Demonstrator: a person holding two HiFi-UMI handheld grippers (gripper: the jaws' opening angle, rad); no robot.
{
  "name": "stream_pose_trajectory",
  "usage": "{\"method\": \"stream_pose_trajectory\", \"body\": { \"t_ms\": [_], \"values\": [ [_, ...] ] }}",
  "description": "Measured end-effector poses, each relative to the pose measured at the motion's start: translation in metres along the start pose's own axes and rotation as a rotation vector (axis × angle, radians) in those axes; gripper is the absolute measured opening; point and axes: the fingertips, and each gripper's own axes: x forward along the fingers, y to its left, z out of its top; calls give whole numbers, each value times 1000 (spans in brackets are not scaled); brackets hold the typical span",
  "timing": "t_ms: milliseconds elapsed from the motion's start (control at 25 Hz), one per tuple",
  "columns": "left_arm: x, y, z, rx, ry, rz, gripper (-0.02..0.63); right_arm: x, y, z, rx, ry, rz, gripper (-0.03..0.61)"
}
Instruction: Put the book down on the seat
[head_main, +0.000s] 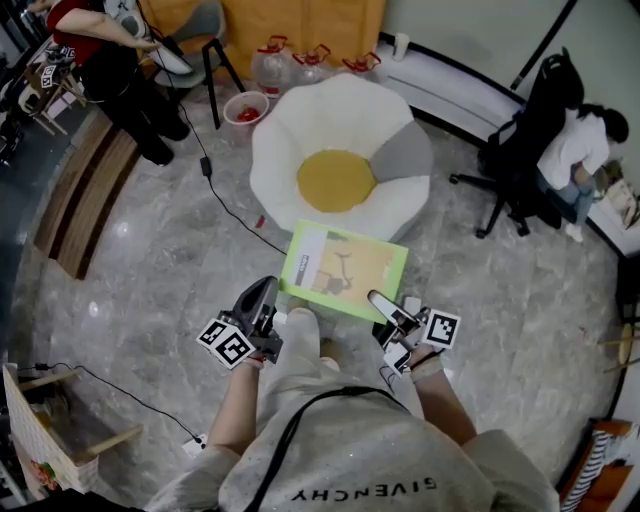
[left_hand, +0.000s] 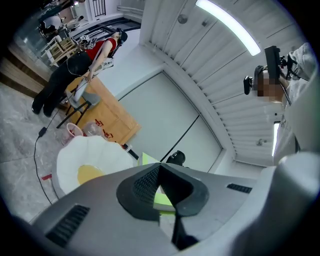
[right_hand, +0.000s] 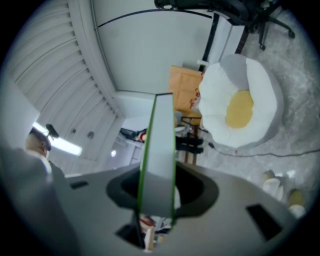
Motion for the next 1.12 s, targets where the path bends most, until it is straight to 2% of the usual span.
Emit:
{"method": "stream_pose_trajectory", "body": {
  "t_ms": [520, 800, 1120],
  "values": [
    [89, 49, 28, -43, 56, -36, 24, 57, -22, 72, 13, -40, -57, 155],
    [201, 146, 76, -64, 129, -59, 25, 156, -74, 170, 41, -95, -111, 155],
    [209, 142, 82, -56, 156, -77, 24, 159, -71, 173, 49, -120, -125, 155]
  ]
}}
